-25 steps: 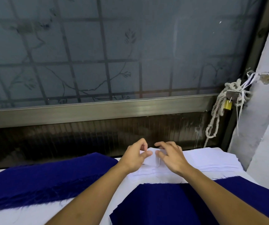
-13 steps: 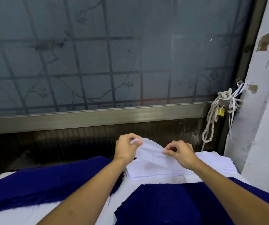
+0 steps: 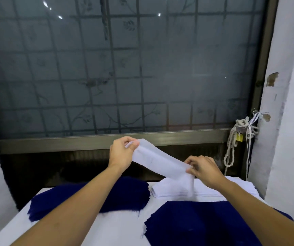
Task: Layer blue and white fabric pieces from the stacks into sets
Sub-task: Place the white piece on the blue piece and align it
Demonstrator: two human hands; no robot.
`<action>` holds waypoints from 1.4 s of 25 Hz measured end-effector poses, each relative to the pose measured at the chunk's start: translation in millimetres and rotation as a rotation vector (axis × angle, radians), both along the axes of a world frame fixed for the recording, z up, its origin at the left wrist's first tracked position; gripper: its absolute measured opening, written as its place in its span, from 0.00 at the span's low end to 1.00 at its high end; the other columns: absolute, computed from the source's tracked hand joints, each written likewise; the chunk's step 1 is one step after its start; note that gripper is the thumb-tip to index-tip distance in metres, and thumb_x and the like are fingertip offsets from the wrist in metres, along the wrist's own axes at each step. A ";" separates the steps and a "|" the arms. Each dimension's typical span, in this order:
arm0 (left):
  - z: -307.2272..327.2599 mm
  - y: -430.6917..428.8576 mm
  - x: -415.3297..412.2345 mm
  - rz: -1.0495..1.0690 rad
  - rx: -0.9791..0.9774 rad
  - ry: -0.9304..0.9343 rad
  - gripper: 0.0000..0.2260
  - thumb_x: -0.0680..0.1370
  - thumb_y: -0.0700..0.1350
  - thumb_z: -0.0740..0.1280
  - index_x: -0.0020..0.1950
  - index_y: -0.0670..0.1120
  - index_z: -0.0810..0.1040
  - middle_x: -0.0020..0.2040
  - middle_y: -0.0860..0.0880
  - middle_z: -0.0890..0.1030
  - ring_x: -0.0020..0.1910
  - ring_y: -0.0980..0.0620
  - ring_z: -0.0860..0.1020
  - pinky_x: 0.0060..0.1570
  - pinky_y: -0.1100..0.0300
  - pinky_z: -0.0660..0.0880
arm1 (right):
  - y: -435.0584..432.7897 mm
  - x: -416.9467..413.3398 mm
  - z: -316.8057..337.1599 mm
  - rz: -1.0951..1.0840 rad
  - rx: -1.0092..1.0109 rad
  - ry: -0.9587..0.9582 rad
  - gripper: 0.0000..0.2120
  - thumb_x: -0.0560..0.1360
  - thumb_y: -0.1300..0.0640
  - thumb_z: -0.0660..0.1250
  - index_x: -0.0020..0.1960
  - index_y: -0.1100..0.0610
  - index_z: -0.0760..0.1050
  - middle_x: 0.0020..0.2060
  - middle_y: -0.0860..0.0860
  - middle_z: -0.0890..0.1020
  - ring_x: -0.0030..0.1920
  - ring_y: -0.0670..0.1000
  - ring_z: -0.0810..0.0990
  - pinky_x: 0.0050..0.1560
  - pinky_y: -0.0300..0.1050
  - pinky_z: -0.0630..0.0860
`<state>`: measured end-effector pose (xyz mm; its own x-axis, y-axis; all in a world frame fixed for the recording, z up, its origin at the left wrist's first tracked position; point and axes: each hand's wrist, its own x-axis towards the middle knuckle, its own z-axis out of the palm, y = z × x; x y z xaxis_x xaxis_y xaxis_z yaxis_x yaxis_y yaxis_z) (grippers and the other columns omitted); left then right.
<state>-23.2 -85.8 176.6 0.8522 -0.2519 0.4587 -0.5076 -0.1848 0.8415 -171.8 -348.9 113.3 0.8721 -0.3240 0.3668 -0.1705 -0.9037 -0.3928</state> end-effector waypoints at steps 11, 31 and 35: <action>2.0 112.3 -3.3 0.202 -0.091 0.009 0.05 0.78 0.47 0.72 0.43 0.53 0.84 0.43 0.58 0.84 0.47 0.59 0.80 0.42 0.63 0.73 | 34.9 -51.8 31.0 -0.021 0.177 0.016 0.05 0.75 0.49 0.74 0.44 0.50 0.84 0.38 0.46 0.83 0.43 0.47 0.80 0.46 0.44 0.75; -48.4 164.5 -44.8 -0.071 0.346 -0.016 0.04 0.80 0.51 0.68 0.47 0.56 0.81 0.45 0.56 0.81 0.45 0.55 0.80 0.31 0.64 0.77 | 193.1 -16.5 -61.1 0.305 0.453 0.125 0.25 0.76 0.41 0.71 0.71 0.44 0.72 0.62 0.40 0.78 0.64 0.42 0.75 0.66 0.43 0.73; -30.8 142.8 -61.9 -0.101 0.498 -0.239 0.03 0.80 0.53 0.69 0.47 0.58 0.81 0.43 0.60 0.82 0.46 0.62 0.80 0.43 0.63 0.77 | 239.5 12.4 -39.5 0.459 0.631 0.001 0.18 0.78 0.48 0.71 0.67 0.49 0.76 0.57 0.42 0.83 0.59 0.43 0.80 0.59 0.43 0.80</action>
